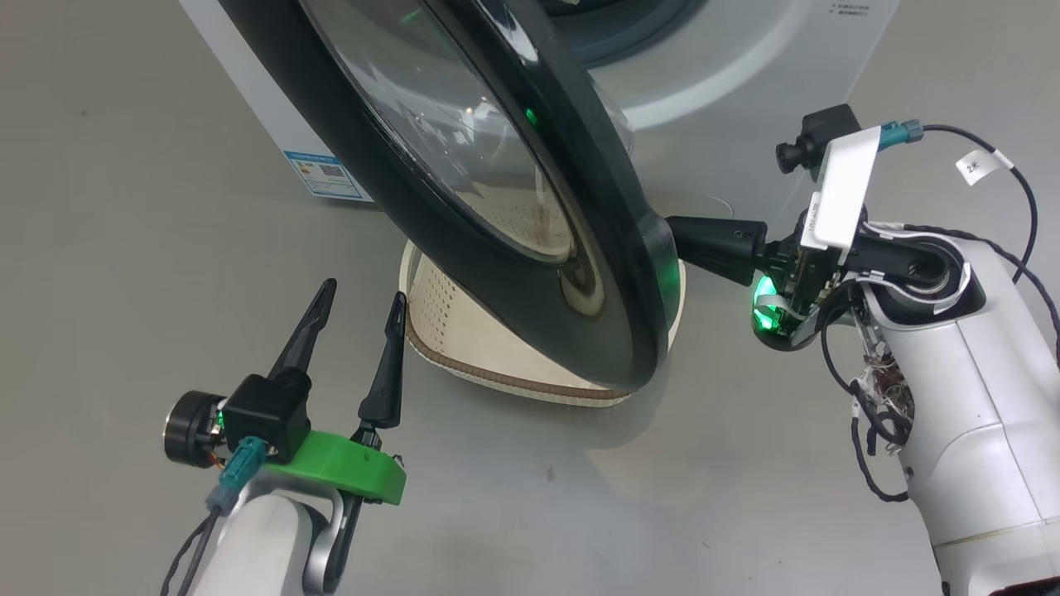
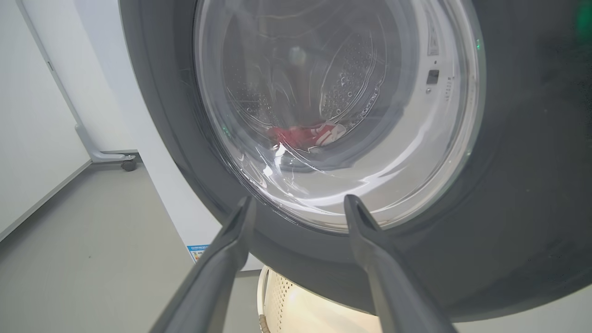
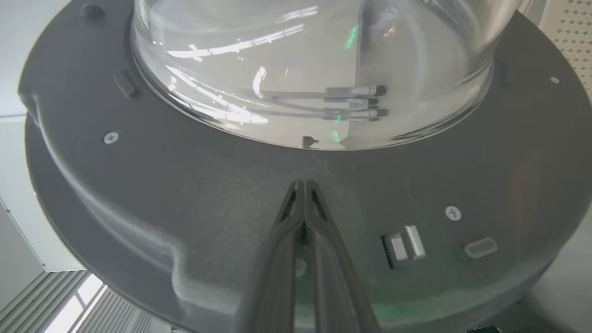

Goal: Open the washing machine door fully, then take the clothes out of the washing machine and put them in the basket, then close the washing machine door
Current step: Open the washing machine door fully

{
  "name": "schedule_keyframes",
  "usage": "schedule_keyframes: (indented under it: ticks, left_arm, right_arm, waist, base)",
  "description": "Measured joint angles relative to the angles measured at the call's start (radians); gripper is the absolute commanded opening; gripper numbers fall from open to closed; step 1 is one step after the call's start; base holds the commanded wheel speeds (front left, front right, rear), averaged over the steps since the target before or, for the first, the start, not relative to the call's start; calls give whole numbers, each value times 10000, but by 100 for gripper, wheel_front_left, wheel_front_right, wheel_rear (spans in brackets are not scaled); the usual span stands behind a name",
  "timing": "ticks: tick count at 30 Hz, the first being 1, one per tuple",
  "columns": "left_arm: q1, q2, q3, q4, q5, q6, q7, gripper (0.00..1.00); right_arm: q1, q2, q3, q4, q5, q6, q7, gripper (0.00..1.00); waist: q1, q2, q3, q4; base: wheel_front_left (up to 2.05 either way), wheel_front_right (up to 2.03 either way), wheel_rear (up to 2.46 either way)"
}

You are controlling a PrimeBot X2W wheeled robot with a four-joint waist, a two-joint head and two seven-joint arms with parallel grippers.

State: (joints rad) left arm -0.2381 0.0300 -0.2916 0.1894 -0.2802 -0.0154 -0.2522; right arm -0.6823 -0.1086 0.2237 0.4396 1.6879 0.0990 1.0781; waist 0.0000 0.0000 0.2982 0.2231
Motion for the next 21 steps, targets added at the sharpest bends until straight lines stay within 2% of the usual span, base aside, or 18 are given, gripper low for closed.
schedule_keyframes:
  ticks: [21]
  left_arm:
    - [701, 23, -56, 67, -13, 0, 0, 100]
  right_arm:
    - [1458, 370, 1057, -794, 566, 56, 253, 0]
  waist:
    - [0, 0, -1114, 1114]
  base:
    - [0, 0, 0]
